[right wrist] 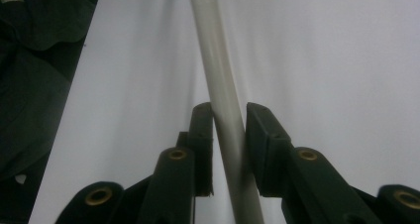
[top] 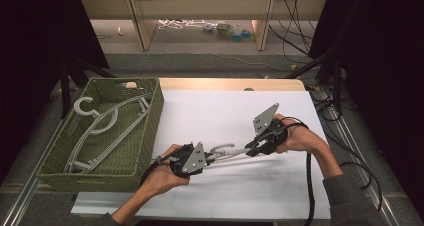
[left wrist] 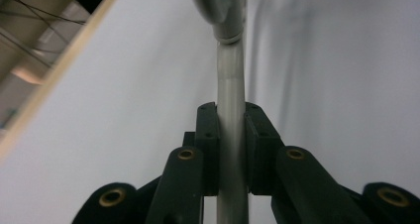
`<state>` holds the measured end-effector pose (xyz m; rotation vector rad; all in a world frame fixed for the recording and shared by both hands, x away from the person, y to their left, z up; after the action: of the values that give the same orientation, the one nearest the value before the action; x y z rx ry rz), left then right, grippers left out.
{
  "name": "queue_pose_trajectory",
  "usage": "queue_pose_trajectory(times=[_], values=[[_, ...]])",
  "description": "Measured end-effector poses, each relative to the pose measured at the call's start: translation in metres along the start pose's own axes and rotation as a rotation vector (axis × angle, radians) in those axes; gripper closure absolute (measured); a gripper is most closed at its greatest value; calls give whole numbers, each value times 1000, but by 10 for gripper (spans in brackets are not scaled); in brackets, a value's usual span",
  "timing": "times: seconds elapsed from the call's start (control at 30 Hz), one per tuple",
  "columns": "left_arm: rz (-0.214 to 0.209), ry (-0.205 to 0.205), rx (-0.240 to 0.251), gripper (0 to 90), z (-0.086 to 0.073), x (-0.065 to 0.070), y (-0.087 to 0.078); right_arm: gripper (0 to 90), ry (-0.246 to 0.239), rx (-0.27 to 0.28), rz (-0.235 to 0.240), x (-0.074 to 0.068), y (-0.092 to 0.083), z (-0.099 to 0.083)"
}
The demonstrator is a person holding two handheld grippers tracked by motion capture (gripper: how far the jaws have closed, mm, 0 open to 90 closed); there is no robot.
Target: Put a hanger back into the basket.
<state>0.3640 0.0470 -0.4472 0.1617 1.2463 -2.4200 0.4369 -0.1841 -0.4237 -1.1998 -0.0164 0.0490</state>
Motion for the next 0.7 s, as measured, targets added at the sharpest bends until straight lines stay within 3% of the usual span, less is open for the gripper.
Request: queue_pose_trajectory(times=[0.07,0.13,0.2,0.23,0.27,0.3,0.37,0.5,0.6,0.7], values=[[3,-4,-13,793,0,0,-1,712,15,11,-7,1,0,0],[-24,-65,-12,794,-2,-2,-2,652,40,38,-8,1,0,2],[-46,-124,-19,794,-5,-6,-3,576,95,76,-23,1,-3,5],[-54,-154,-11,794,-6,-8,-4,549,133,101,-53,3,-6,5],[-67,-185,-8,794,-8,-11,-5,537,150,115,-51,3,-8,5],[-85,-230,15,794,-9,-13,-5,513,158,129,-69,3,-10,5],[-102,-279,34,794,-11,-18,-7,446,195,147,-113,3,-14,5],[-135,-353,67,794,-14,-27,-17,368,306,209,-179,1,-23,2],[-158,-415,112,794,-17,-32,-24,314,344,265,-238,-1,-29,-1],[-156,-464,125,794,-22,-38,-33,273,371,315,-296,-4,-35,-3]])
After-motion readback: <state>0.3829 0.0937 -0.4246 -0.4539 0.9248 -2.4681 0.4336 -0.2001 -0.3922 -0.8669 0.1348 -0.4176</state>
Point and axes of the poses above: each handheld gripper's, and its own axes: y roughly forward along the jaws, z roughly out of its top, x roughly to its right, the point moved 4 cm from there along y, roughly forward along the jaws, and after that the axes turned 13 degrees about -x, right-handed, at the moved point
